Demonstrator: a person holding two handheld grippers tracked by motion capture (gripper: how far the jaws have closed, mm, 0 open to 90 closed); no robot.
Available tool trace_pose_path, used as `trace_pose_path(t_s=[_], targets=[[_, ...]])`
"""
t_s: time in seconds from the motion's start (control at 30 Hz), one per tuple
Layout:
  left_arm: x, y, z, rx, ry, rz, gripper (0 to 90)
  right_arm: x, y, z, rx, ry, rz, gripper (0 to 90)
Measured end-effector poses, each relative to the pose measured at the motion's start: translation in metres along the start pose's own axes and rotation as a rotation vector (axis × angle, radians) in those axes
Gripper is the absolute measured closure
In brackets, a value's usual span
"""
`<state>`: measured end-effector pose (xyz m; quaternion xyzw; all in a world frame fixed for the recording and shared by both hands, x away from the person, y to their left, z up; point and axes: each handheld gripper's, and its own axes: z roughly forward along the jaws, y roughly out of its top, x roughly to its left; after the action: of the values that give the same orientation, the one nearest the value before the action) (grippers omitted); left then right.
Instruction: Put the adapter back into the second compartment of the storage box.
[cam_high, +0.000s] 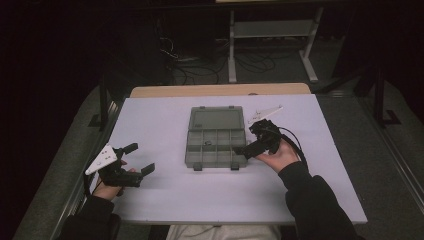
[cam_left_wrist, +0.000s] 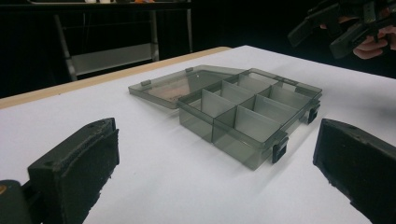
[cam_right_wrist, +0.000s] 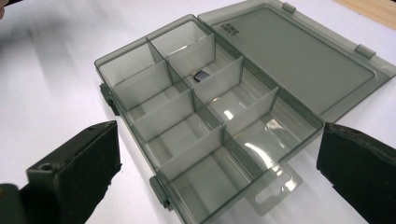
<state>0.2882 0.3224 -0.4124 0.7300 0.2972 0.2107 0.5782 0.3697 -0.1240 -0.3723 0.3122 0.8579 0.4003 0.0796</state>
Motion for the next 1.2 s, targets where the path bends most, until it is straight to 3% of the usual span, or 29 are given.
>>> trace_pose_path(t_s=[0.2, 0.5, 1.2], targets=[[0.0, 0.0, 0.0, 0.0, 0.001, 0.0, 0.0, -0.001, -0.006, -0.004, -0.007, -0.001, 0.012, 0.0], [0.0, 0.0, 0.0, 0.0, 0.002, 0.001, 0.0, -0.004, -0.018, -0.015, -0.059, -0.013, 0.033, 0.0], [-0.001, 0.0, 0.0, 0.0, 0.001, 0.003, 0.0, -0.011, -0.059, -0.031, -0.135, -0.036, 0.088, 0.0]])
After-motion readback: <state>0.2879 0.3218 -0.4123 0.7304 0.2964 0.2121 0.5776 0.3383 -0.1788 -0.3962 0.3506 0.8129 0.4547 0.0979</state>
